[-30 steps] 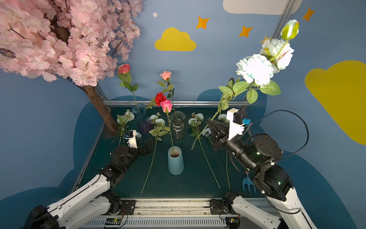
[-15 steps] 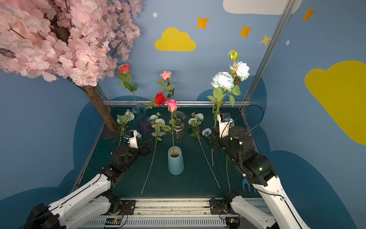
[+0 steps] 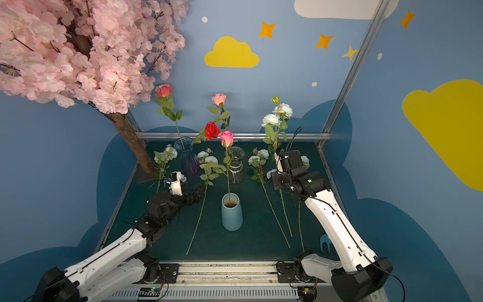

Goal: Pick out blue flowers from the vase
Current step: Place the flower at the center of the board.

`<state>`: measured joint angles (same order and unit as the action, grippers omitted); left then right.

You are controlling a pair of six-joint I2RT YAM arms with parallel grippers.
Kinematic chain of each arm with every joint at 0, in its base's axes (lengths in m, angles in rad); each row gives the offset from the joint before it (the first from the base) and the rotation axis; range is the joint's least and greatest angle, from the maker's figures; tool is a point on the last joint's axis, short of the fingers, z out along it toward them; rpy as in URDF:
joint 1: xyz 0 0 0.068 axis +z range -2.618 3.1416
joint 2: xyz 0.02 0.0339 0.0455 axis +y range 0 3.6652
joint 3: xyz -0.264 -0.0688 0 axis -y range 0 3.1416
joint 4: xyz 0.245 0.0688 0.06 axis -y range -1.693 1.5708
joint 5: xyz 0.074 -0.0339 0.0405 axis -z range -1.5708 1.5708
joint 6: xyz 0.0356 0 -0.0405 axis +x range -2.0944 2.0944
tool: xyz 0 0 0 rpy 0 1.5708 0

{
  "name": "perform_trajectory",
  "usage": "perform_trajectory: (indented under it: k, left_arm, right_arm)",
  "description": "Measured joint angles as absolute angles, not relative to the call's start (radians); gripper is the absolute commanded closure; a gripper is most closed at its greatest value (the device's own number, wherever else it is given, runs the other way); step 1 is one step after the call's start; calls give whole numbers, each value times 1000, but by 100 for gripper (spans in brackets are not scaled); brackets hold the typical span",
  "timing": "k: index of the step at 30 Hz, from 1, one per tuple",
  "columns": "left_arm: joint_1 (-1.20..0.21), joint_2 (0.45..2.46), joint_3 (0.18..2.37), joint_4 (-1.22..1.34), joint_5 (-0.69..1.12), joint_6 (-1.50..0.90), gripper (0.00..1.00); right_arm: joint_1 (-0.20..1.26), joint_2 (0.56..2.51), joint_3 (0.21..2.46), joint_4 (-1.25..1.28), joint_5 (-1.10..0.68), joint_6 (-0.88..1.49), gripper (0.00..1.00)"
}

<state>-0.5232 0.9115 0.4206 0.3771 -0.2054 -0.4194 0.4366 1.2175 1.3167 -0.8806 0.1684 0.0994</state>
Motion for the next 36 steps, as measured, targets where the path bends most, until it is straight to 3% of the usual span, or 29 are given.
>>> perform_trajectory:
  k: [12, 21, 36]
  left_arm:
    - [-519, 920, 421, 377, -206, -419, 7]
    - [-516, 919, 421, 376, -206, -419, 6]
    - [-506, 908, 421, 376, -206, -419, 7]
  right_arm:
    - [345, 1480, 1327, -875, 229, 92, 100]
    - [289, 1745, 1503, -904, 331, 60, 100]
    - [211, 2064, 1735, -973, 220, 43, 100]
